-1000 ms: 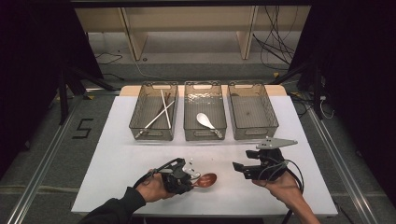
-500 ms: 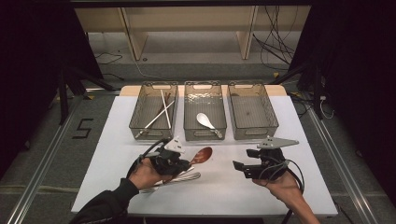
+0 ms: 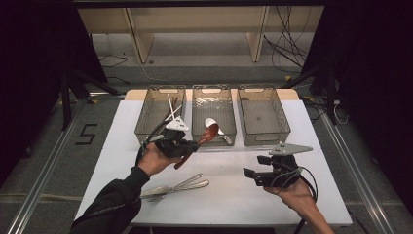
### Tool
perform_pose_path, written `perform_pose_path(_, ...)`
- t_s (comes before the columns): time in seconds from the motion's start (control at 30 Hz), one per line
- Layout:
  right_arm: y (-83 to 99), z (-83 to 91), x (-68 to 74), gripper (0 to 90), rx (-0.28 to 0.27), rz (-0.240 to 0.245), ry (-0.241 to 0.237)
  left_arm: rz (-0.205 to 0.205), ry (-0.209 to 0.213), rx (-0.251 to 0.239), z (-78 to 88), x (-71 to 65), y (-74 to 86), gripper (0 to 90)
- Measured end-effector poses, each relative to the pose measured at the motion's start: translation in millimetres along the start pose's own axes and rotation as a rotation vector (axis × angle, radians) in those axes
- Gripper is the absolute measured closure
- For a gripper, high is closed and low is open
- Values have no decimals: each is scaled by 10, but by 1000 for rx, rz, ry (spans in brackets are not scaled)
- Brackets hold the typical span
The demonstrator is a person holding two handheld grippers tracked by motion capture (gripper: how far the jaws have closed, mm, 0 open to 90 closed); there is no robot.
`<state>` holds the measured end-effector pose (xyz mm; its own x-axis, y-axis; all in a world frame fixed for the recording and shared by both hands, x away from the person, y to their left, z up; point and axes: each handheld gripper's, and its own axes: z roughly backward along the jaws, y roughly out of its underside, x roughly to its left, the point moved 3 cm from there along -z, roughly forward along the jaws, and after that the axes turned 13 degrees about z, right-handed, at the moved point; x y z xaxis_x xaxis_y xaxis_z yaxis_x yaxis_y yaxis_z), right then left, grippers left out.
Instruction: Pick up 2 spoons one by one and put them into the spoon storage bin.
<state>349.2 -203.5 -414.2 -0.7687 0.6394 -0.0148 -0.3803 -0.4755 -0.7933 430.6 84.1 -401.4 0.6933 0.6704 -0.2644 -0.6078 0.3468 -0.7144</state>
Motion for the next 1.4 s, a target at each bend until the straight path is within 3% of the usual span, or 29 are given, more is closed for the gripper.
perform_pose_path(0.83, 3, -7, -3, 306, -2, 2, -11, 139, -37, -127, -285, 334, -755, 811)
perform_pose_path(1.2, 6, -18, 2, 306, 1, 5, -21, 211, -65, -141, -527, 558, -870, 811)
perform_pose_path(1.4, 9, -23, -4, 306, 2, 4, -23, 196, -68, -149, -595, 529, -927, 810)
